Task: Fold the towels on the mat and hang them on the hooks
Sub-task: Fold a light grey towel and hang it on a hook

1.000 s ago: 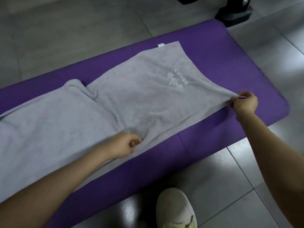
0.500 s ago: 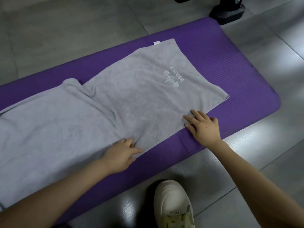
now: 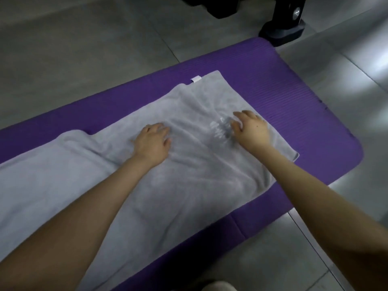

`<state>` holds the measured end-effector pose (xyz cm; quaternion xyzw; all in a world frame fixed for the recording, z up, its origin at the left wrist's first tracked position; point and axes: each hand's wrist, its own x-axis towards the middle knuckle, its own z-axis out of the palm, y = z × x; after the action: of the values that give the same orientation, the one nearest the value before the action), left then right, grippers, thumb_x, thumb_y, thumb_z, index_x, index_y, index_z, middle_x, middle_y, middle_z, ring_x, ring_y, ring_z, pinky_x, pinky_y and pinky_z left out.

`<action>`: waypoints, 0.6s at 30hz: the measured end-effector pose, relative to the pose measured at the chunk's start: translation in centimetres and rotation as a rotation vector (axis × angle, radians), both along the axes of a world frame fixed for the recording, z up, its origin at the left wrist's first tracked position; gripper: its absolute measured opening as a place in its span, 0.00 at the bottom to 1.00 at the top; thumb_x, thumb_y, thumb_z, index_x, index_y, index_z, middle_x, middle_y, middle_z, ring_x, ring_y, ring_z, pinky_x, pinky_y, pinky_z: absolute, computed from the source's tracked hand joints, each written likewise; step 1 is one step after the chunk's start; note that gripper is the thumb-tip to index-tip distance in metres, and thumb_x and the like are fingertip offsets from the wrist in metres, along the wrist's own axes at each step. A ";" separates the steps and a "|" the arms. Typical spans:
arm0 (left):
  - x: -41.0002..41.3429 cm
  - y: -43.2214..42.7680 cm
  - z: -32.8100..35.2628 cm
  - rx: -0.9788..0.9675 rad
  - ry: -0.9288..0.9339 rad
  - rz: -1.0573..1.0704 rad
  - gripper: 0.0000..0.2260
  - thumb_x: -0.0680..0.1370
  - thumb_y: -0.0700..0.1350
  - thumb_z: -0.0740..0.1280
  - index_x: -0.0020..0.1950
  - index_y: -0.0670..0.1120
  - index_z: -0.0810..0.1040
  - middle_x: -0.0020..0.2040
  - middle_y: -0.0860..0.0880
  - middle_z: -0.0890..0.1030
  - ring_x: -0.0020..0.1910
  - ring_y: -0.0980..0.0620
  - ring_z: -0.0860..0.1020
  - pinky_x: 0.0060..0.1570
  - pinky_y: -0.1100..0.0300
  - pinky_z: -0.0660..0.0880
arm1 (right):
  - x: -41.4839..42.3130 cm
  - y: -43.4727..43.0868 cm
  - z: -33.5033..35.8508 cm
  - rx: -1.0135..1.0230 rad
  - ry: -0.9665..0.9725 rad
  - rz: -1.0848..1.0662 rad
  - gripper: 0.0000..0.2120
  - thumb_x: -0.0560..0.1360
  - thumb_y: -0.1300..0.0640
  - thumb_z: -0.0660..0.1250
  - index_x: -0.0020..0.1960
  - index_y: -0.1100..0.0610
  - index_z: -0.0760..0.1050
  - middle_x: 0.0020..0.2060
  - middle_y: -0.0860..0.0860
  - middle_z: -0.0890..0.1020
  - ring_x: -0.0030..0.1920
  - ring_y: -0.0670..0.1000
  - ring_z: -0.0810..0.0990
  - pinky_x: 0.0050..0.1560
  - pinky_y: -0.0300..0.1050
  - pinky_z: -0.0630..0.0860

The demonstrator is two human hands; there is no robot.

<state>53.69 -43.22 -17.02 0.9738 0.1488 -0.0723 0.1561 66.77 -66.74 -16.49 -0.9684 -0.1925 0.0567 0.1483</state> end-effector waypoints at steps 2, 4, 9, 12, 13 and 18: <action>2.4 0.3 -0.9 0.031 0.024 0.030 0.21 0.81 0.50 0.55 0.74 0.48 0.61 0.75 0.45 0.59 0.73 0.43 0.57 0.72 0.55 0.52 | 3.4 2.1 -0.7 0.036 0.039 -0.060 0.23 0.79 0.47 0.54 0.70 0.56 0.68 0.67 0.58 0.71 0.63 0.63 0.71 0.63 0.54 0.66; 4.0 0.5 -1.8 0.057 0.064 0.071 0.23 0.81 0.52 0.53 0.76 0.50 0.56 0.77 0.46 0.55 0.75 0.42 0.52 0.73 0.51 0.50 | 6.4 3.8 -1.5 0.067 0.067 -0.138 0.22 0.80 0.49 0.56 0.71 0.57 0.65 0.67 0.59 0.70 0.64 0.64 0.69 0.63 0.54 0.65; 6.2 0.8 -4.1 0.125 0.098 0.100 0.24 0.81 0.57 0.46 0.76 0.55 0.47 0.78 0.50 0.48 0.76 0.42 0.44 0.72 0.40 0.44 | 11.9 6.8 -2.8 0.083 0.072 -0.253 0.25 0.80 0.45 0.55 0.70 0.60 0.64 0.66 0.59 0.70 0.65 0.61 0.67 0.62 0.54 0.65; 6.1 0.6 -5.8 0.183 0.083 0.105 0.27 0.77 0.63 0.36 0.76 0.57 0.43 0.78 0.50 0.43 0.75 0.41 0.40 0.70 0.39 0.37 | 13.6 7.8 -4.2 0.022 0.019 -0.274 0.23 0.78 0.43 0.56 0.64 0.59 0.70 0.61 0.59 0.73 0.62 0.60 0.69 0.61 0.54 0.64; 6.1 0.5 -6.2 0.203 0.070 0.108 0.29 0.75 0.63 0.33 0.75 0.57 0.42 0.78 0.49 0.43 0.75 0.41 0.39 0.69 0.39 0.35 | 14.1 7.8 -4.6 0.015 0.001 -0.281 0.22 0.78 0.44 0.57 0.62 0.58 0.71 0.60 0.59 0.74 0.61 0.60 0.70 0.61 0.53 0.63; 6.9 0.6 -6.7 0.230 0.053 0.099 0.30 0.72 0.64 0.30 0.74 0.58 0.38 0.77 0.49 0.41 0.75 0.41 0.37 0.69 0.38 0.34 | 15.6 7.4 -5.5 0.071 -0.129 -0.180 0.10 0.77 0.52 0.60 0.48 0.56 0.77 0.47 0.55 0.80 0.51 0.58 0.75 0.57 0.50 0.63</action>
<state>60.57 -42.63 -23.68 0.9745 0.2080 -0.0729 0.0427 82.39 -59.38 -22.03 -0.9775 -0.1157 -0.0263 0.1742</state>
